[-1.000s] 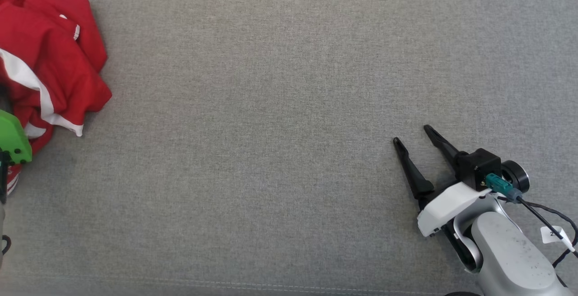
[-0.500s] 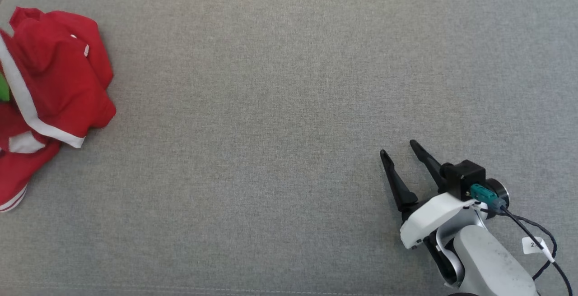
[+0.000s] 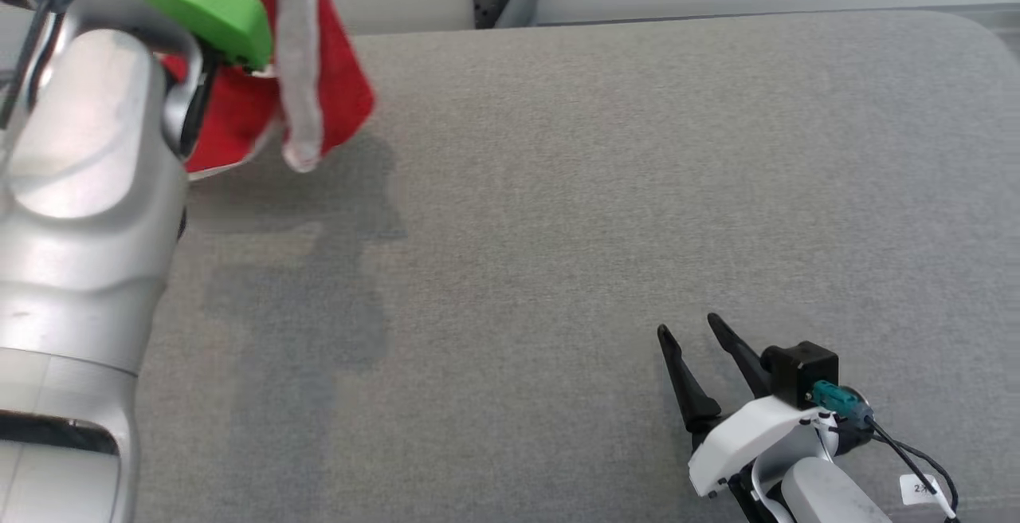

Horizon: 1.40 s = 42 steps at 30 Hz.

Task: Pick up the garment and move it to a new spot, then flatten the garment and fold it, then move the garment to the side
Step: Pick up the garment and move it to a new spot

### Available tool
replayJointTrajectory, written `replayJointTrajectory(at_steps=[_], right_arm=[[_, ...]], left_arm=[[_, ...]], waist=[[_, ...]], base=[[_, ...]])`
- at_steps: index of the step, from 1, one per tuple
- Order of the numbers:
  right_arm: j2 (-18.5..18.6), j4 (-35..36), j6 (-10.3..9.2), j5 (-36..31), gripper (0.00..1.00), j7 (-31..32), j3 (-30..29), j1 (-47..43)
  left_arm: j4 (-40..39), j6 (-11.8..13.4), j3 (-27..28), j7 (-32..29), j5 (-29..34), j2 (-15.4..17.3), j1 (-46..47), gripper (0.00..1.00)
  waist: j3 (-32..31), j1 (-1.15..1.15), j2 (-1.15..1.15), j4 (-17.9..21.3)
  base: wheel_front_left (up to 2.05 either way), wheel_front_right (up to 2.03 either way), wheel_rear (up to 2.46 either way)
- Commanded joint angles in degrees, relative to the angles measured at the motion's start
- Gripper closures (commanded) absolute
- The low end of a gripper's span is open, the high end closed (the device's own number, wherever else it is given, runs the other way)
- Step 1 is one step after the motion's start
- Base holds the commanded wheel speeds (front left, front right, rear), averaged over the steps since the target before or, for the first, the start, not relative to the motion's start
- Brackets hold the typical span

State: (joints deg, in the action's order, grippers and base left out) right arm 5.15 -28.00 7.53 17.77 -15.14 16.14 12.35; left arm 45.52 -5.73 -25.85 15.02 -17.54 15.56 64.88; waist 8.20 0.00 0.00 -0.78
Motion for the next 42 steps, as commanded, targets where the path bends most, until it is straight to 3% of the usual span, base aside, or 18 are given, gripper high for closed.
replayJointTrajectory(at_steps=[1,7,16,17,18,19,25,29,33,42], right_arm=[[-0.12,-0.21,-0.08,0.4,0.0,0.0,-0.23,-1.09],[-0.34,-0.55,-0.08,0.53,0.0,-0.01,-2.34,-2.93],[-0.84,0.23,-0.08,0.48,0.0,-0.01,-4.12,-2.31],[-0.89,0.47,-0.08,0.39,0.0,-0.01,-4.06,-1.86],[-0.94,0.54,-0.08,0.47,0.0,-0.01,-4.08,-1.59],[-1.02,0.7,-0.08,0.82,0.0,-0.01,-4.31,-1.33],[-0.97,1.05,-0.08,0.67,0.0,-0.01,-4.63,-1.33],[-0.79,0.96,-0.08,0.7,0.0,-0.01,-4.68,-2.48],[-0.67,0.82,-0.08,0.89,0.0,-0.01,-4.52,-3.43],[-0.69,0.78,-0.08,0.94,0.0,-0.01,-3.72,-5.2]], left_arm=[[-1.02,-0.27,-0.18,0.17,-0.49,-0.97,1.03,1.0],[-3.19,-0.35,-1.89,-0.02,-1.76,-4.33,-2.24,1.0],[5.35,2.32,-2.39,0.1,-2.11,-3.58,-16.68,1.0],[6.07,2.31,-2.79,0.11,-1.41,-3.5,-19.2,0.75],[6.56,2.75,-2.59,0.11,-1.42,-3.32,-21.64,0.24],[6.89,3.17,-2.5,0.11,-0.83,-2.78,-23.63,0.0],[8.71,4.96,-0.52,0.13,-0.46,-2.45,-34.94,0.0],[5.78,5.64,1.33,0.14,0.14,-2.67,-41.35,0.0],[0.87,6.23,3.75,0.14,1.07,-3.34,-47.46,0.0],[-16.02,7.54,15.35,0.13,2.66,-6.98,-59.82,0.0]], waist=[[-2.65,0.0,0.0,5.4],[-2.99,0.0,0.0,10.65],[-0.41,0.0,0.0,13.68],[-0.2,0.0,0.0,13.7],[-0.05,0.0,0.0,13.71],[0.1,0.0,0.0,13.65],[-1.25,0.0,0.0,12.04],[-2.85,0.0,0.0,10.27],[-4.79,0.0,0.0,8.53],[-7.97,0.0,0.0,6.39]], base=[[0.0,0.0,0.0],[0.0,0.0,0.0],[0.0,0.0,0.0],[0.0,0.0,0.0],[0.0,0.0,0.0],[0.0,0.0,0.0],[0.0,0.0,0.0],[0.0,0.0,0.0],[0.0,0.0,0.0],[0.0,0.0,0.0]])
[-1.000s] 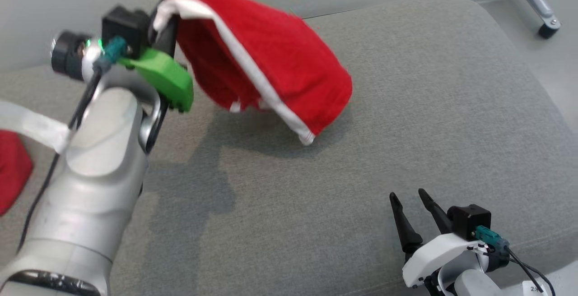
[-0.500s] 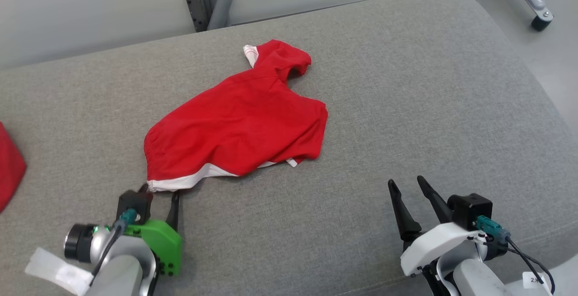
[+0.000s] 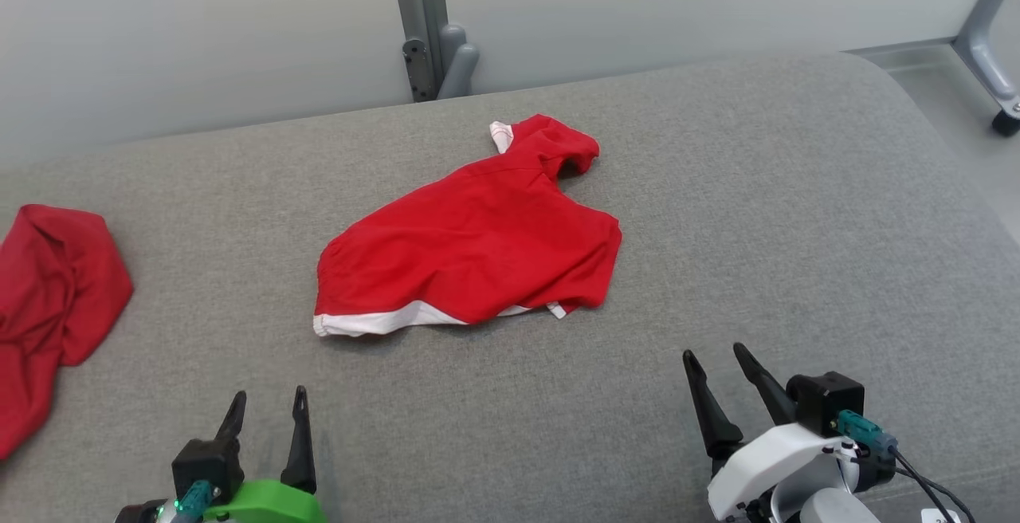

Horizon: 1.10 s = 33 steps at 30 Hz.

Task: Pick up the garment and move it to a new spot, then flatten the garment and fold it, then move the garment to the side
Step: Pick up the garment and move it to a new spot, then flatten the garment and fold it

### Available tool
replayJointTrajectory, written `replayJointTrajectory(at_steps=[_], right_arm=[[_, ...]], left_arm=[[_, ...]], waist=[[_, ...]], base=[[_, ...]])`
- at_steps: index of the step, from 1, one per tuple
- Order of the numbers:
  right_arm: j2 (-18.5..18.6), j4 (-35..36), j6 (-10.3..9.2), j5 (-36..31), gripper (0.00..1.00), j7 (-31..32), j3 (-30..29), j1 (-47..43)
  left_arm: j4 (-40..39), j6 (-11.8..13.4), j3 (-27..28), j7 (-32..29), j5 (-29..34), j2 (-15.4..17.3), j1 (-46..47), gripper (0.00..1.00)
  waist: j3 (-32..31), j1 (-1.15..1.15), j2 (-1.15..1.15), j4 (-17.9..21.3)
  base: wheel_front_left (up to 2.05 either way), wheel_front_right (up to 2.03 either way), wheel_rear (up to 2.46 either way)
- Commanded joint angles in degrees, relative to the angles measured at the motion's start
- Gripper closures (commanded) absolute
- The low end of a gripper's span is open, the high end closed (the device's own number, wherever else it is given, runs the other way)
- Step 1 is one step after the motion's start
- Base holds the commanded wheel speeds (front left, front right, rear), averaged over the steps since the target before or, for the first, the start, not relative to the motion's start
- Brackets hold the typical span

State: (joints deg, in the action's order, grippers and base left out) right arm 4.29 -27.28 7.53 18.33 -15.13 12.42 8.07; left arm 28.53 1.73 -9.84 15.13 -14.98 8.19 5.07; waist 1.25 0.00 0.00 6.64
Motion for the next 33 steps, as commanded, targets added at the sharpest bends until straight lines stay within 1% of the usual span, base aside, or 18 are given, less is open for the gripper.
replayJointTrajectory(at_steps=[1,5,6,9,13,16,21,27,33], right_arm=[[0.18,0.12,-0.08,0.3,0.0,-0.02,-0.12,-1.19],[0.31,0.57,-0.08,0.07,0.0,-0.02,-0.99,-1.83],[0.42,0.59,-0.08,-0.25,0.0,-0.02,-1.32,-2.4],[0.65,0.69,-0.08,-1.19,0.0,-0.02,-1.33,-2.4],[0.49,0.84,-0.08,-1.42,0.0,-0.02,-2.35,-2.17],[0.81,0.87,-0.08,-1.33,0.0,-0.02,-2.97,-1.01],[1.74,-0.02,-0.08,-0.97,0.0,-0.02,-3.35,3.03],[2.69,-3.31,-0.08,-0.13,0.0,-0.02,-1.98,8.85],[2.21,-7.41,-0.08,1.48,0.0,-0.02,-0.96,11.18]], left_arm=[[-1.02,-0.23,0.77,0.03,0.49,-0.21,-1.32,0.0],[-6.99,-2.06,4.22,0.01,3.57,-2.04,-5.43,0.0],[-9.3,-2.84,6.03,0.02,4.64,-2.82,-6.79,0.0],[-11.34,-4.44,7.22,0.01,6.3,-3.79,-7.95,0.0],[-12.15,-5.87,7.97,0.01,7.63,-4.63,-8.35,0.0],[-12.44,-6.62,7.5,0.01,8.23,-4.88,-7.09,0.0],[-12.16,-7.66,5.24,0.01,8.74,-5.22,-4.09,0.0],[-12.4,-8.02,2.85,0.01,7.36,-5.22,-1.18,0.0],[-12.52,-7.35,1.18,0.01,6.24,-5.23,0.01,0.0]], waist=[[-1.24,0.0,0.0,-1.3],[-1.7,0.0,0.0,-2.57],[-1.76,0.0,0.0,-3.29],[-1.69,0.0,0.0,-4.34],[-0.9,0.0,0.0,-5.77],[0.74,0.0,0.0,-7.29],[5.92,0.0,0.0,-10.61],[10.9,0.0,0.0,-13.87],[12.8,0.0,0.0,-15.84]], base=[[0.0,0.0,0.0],[0.0,0.0,0.0],[0.0,0.0,0.0],[0.0,0.0,0.0],[0.0,0.0,0.0],[0.0,0.0,0.0],[0.0,0.0,0.0],[0.0,0.0,0.0],[0.0,0.0,0.0]])
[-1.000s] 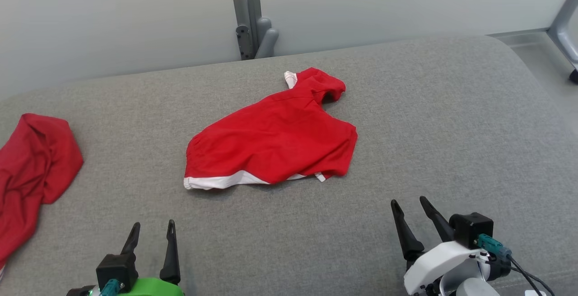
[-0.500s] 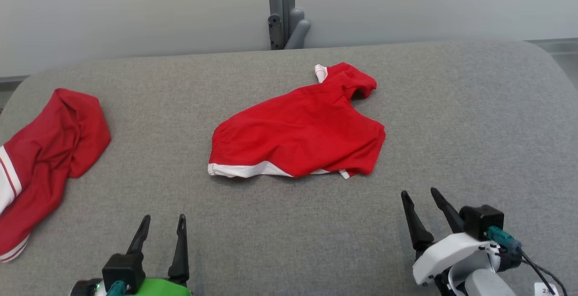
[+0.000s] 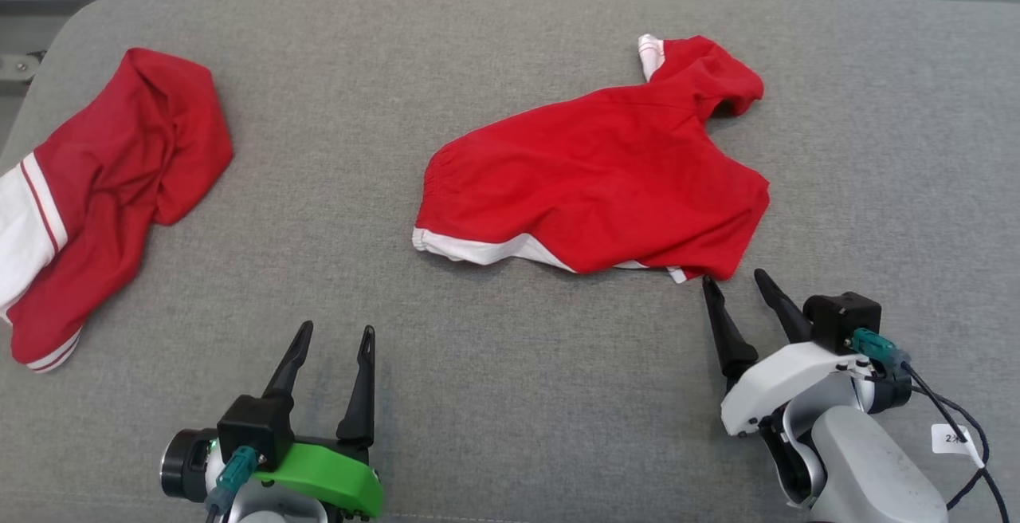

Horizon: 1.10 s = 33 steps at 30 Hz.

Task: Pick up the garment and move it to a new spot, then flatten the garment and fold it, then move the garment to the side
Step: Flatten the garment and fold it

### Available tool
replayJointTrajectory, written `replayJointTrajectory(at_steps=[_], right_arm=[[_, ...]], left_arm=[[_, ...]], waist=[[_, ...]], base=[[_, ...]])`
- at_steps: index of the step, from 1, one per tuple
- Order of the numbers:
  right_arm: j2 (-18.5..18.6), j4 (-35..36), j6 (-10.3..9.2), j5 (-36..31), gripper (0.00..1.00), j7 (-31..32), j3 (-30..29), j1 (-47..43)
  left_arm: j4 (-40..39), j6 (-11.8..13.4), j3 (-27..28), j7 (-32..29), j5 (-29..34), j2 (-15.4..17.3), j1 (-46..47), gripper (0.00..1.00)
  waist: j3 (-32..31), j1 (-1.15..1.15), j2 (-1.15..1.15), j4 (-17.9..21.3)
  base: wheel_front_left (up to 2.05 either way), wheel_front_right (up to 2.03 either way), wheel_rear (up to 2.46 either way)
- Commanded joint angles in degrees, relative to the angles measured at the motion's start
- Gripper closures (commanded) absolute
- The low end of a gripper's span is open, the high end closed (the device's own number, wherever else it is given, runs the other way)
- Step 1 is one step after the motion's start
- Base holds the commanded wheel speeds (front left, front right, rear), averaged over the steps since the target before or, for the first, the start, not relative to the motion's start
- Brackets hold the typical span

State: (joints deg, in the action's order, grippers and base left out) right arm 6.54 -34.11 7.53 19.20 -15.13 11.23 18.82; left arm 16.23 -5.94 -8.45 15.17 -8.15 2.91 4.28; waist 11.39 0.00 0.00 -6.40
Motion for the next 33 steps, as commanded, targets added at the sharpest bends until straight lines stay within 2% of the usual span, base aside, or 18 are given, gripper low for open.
replayJointTrajectory(at_steps=[1,10,11,13,14,15,16,19,21,28,33], right_arm=[[-0.06,-1.16,-0.08,0.82,0.0,-0.02,0.57,0.53],[-0.29,-1.55,-0.08,1.74,0.0,0.05,0.8,1.58],[-0.37,-1.36,-0.08,1.59,0.02,0.05,0.67,1.69],[-0.41,-0.97,-0.08,1.41,0.23,0.05,0.45,1.92],[-0.46,-0.65,-0.08,1.4,0.44,0.05,0.37,1.92],[-0.51,-0.4,-0.08,1.37,0.55,0.05,0.32,1.85],[-0.58,-0.11,-0.08,1.38,0.64,0.04,0.28,1.71],[-0.53,1.28,-0.08,1.44,0.8,-0.01,0.38,1.18],[-0.46,2.36,-0.08,1.28,1.0,-0.01,0.39,0.66],[-0.68,5.85,-0.08,2.13,1.0,-0.02,0.74,-1.66],[0.41,11.33,-0.08,4.2,1.0,-0.02,3.05,-4.22]], left_arm=[[-0.27,0.33,-0.35,-0.03,-0.65,0.05,0.98,0.0],[-0.59,0.39,-0.78,-0.02,-1.05,0.04,2.36,0.0],[-0.66,0.34,-0.75,-0.02,-0.91,0.04,2.45,0.0],[-0.77,0.2,-0.69,-0.02,-0.65,0.04,2.45,0.0],[-0.77,0.14,-0.64,-0.02,-0.56,0.04,2.47,0.0],[-0.75,0.07,-0.61,-0.02,-0.51,0.04,2.49,0.0],[-0.62,-0.01,-0.65,-0.02,-0.55,0.04,2.45,0.0],[-0.52,-0.07,-0.95,-0.02,-0.49,0.05,2.24,0.0],[-0.49,-0.09,-0.98,-0.02,-0.68,0.05,1.89,0.0],[0.63,-0.35,-0.57,-0.02,-0.37,0.05,0.03,0.0],[1.63,-0.53,0.58,-0.02,-0.05,0.06,-2.18,0.0]], waist=[[2.77,0.0,0.0,-2.98],[3.74,0.0,0.0,-3.59],[3.86,0.0,0.0,-3.59],[4.04,0.0,0.0,-3.58],[4.1,0.0,0.0,-3.57],[4.13,0.0,0.0,-3.54],[4.14,0.0,0.0,-3.49],[4.02,0.0,0.0,-3.24],[3.7,0.0,0.0,-2.94],[0.33,0.0,0.0,-0.96],[-3.76,0.0,0.0,1.92]], base=[[0.0,0.0,0.0],[0.0,0.0,0.0],[0.0,0.0,0.0],[0.0,0.0,0.0],[0.0,0.0,0.0],[0.0,0.0,0.0],[0.0,0.0,0.0],[0.0,0.0,0.0],[0.0,0.0,0.0],[0.0,0.0,0.0],[0.0,0.0,0.0]])
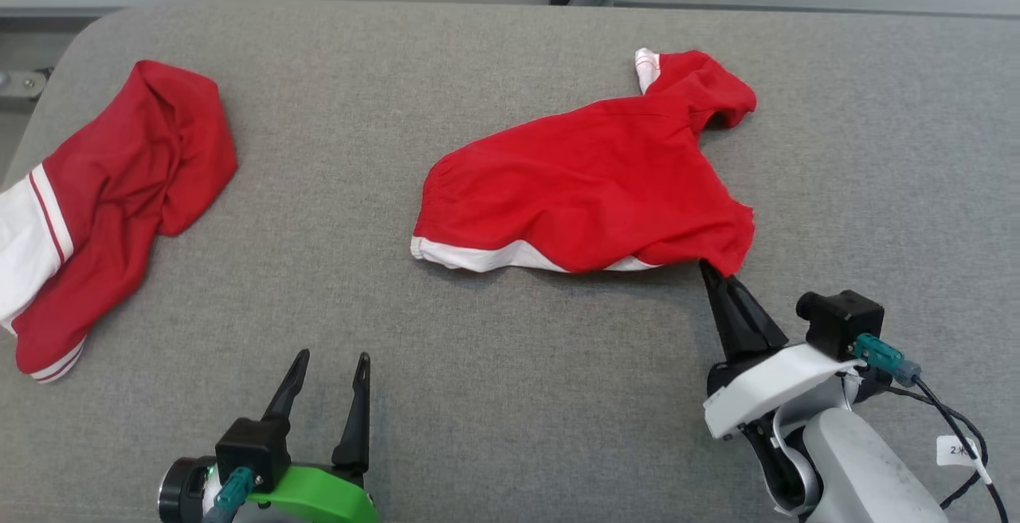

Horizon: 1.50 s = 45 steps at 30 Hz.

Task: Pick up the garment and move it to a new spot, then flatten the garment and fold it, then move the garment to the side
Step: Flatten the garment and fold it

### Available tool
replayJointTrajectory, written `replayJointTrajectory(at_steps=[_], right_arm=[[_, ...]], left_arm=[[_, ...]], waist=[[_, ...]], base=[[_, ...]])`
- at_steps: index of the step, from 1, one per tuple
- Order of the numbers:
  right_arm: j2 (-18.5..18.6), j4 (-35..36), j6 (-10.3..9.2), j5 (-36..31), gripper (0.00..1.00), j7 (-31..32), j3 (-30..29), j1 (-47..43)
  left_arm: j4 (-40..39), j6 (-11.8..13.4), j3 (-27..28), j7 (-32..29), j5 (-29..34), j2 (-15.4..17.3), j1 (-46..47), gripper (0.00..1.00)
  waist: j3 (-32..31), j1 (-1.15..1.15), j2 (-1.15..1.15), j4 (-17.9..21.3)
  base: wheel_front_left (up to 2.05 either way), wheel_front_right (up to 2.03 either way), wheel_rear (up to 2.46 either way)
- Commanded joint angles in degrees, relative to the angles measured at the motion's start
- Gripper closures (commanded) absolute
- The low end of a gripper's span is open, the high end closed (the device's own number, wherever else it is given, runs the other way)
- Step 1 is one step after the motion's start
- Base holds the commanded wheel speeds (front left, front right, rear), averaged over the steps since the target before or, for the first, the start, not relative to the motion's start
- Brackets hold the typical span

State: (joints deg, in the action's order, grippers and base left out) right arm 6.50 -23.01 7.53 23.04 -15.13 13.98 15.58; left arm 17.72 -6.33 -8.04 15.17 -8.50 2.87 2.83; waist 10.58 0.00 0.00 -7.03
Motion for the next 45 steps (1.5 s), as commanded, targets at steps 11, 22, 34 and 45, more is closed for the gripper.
replayJointTrajectory(at_steps=[11,22,34,45], right_arm=[[6.17,6.8,-0.07,5.0,1.0,-0.02,5.63,-5.18],[9.68,4.99,-0.07,7.98,1.0,-0.02,9.4,-0.62],[11.71,-19.38,-0.06,5.84,1.0,-0.02,1.66,21.68],[11.76,-41.08,-0.06,-0.2,0.0,-0.05,-3.32,31.72]], left_arm=[[1.42,-0.43,-0.28,-0.03,-1.12,0.09,-4.12,0.0],[2.44,-0.6,-1.63,-0.03,-1.31,0.09,-3.13,0.0],[2.9,-0.22,-5.23,-0.03,-2.37,0.08,2.02,0.0],[2.84,0.76,-7.69,-0.03,-3.29,0.08,3.89,0.0]], waist=[[-7.87,0.0,0.0,6.28],[-4.12,0.0,0.0,3.43],[4.5,0.0,0.0,-6.18],[6.74,0.0,0.0,-9.16]], base=[[0.0,0.0,0.0],[0.0,0.0,0.0],[0.0,0.0,0.0],[0.0,0.0,0.0]])
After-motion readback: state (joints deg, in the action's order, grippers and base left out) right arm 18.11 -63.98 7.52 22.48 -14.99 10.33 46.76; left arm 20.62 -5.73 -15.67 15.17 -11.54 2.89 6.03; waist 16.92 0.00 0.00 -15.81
